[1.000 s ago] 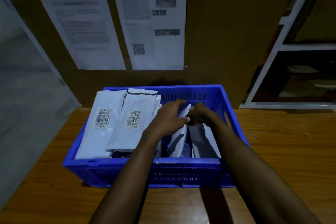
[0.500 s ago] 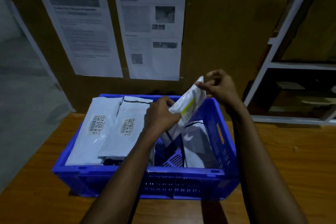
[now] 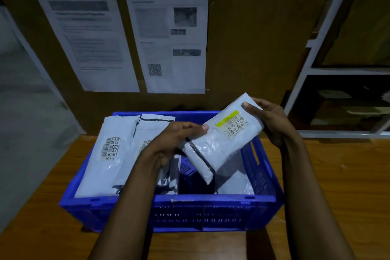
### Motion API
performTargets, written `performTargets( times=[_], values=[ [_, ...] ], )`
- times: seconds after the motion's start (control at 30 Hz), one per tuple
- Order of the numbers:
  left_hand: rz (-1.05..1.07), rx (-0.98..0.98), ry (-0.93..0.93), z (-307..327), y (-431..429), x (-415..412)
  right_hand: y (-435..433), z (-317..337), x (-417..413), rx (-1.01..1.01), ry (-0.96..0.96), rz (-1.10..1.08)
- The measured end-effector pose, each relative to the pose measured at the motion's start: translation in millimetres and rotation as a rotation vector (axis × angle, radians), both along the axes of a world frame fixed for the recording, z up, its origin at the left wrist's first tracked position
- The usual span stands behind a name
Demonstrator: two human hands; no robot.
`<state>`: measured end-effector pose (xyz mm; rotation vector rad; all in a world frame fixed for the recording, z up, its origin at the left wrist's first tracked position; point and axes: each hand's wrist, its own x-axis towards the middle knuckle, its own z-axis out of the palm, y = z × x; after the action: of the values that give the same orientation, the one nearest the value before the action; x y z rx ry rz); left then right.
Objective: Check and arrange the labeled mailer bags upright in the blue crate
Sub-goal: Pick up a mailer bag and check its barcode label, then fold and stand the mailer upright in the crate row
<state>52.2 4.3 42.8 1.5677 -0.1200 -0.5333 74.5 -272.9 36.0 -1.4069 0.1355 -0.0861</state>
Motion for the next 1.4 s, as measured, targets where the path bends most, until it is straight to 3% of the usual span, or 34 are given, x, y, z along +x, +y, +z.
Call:
performTargets(
  times=[0.13,0.3,0.5,0.63,0.77,0.93,1.0,1.07,1.27,1.4],
  values=[
    [-0.074,0.072,-0.009,-4,8,-6,-4,4,6,0.049,-0.002,-0.05],
    [0.127,-0.085,-0.04,-7,2,-3,10,1,17,0.247,-0.053,0.032],
    [0.13,-0.108,-0.002,-18,2,-9,34,-3,22,0.176,0.003,0.04],
    [-0.006,0.008,0.042,-25,5,-17,38,-6,27,0.094,0.001,0.034],
    [0.047,0.123,-0.004,-28,6,-17,41,-10,31,0.033,0.044,0.008],
    [0.26,0.54,-0.298,-10,5,0,46,-10,35,0.017,0.035,-0.007],
    [0.289,0.746,-0.389,-5,6,18,50,-10,40,-0.065,0.075,-0.008],
    [0.283,0.829,-0.402,-3,6,34,54,-14,45,-0.201,0.111,-0.014],
    [0.132,0.755,-0.331,-13,-8,49,83,-56,66,-0.607,0.285,0.184],
    [0.106,0.71,-0.283,-29,-17,51,99,-81,72,-0.596,0.465,0.28]
  ],
)
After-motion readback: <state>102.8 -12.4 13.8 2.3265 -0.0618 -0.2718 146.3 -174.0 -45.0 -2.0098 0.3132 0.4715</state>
